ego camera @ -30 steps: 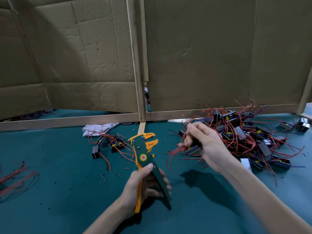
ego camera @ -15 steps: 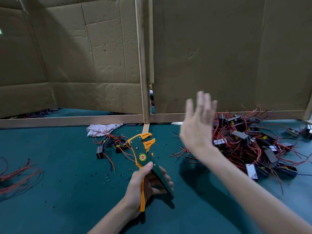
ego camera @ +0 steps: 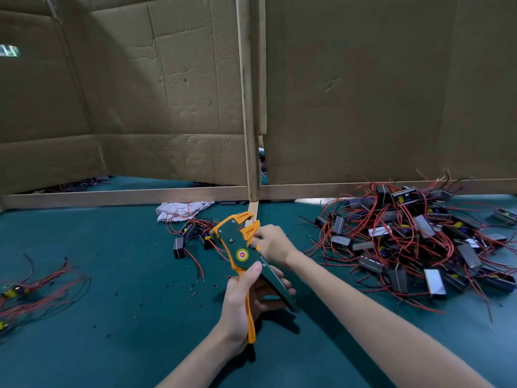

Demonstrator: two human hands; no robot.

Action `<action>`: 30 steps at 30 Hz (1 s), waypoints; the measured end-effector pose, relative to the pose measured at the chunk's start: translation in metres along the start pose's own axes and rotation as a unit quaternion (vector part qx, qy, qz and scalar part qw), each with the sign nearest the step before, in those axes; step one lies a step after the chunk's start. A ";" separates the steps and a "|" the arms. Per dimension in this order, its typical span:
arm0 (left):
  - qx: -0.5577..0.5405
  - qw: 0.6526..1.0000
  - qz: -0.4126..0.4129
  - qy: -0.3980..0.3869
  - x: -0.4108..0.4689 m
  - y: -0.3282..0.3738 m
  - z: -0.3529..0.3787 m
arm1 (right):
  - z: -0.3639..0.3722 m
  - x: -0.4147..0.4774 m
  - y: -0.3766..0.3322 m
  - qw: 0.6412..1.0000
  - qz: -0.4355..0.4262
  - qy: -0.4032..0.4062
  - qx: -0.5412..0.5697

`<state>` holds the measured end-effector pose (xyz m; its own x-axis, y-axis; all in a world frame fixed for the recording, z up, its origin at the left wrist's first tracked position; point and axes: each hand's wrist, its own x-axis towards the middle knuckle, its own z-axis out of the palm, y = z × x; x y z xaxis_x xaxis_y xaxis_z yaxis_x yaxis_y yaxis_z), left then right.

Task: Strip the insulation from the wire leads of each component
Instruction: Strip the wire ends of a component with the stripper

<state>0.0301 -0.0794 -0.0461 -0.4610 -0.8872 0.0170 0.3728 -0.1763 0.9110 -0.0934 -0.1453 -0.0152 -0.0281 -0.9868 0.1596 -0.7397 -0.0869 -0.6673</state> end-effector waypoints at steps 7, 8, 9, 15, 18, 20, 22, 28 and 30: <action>-0.006 0.999 0.031 0.020 0.002 -0.002 -0.001 | -0.063 -0.041 0.031 0.982 0.041 0.105 0.152; -0.006 0.999 0.035 0.024 0.002 -0.002 -0.002 | -0.072 -0.050 0.036 0.984 0.050 0.078 0.150; -0.006 0.999 0.039 0.027 0.002 -0.002 -0.002 | -0.080 -0.058 0.041 0.988 0.059 0.041 0.134; -0.007 0.998 0.050 0.039 0.005 -0.003 -0.005 | -0.105 -0.087 0.041 0.986 0.130 -0.105 -0.001; -0.011 0.998 0.053 0.045 0.005 -0.003 -0.005 | -0.097 -0.089 0.029 0.973 0.140 -0.076 -0.166; -0.014 0.997 0.054 0.046 0.005 -0.003 -0.005 | -0.079 -0.087 0.021 0.950 0.117 0.003 -0.291; -0.022 0.997 0.056 0.047 0.005 -0.003 -0.006 | -0.057 -0.079 0.019 0.939 0.051 0.055 -0.336; -0.013 0.998 0.052 0.039 0.005 -0.003 -0.006 | -0.011 -0.062 0.028 0.969 -0.042 0.013 -0.244; -0.010 0.998 0.052 0.040 0.006 -0.004 -0.006 | -0.010 -0.064 0.031 0.978 -0.035 0.021 -0.206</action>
<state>0.0312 -0.0866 -0.0521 -0.3532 -0.9324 0.0769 0.4308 -0.0891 0.8980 -0.1216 -0.0832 -0.0390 0.0119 -0.9732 0.2296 -0.9486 -0.0836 -0.3052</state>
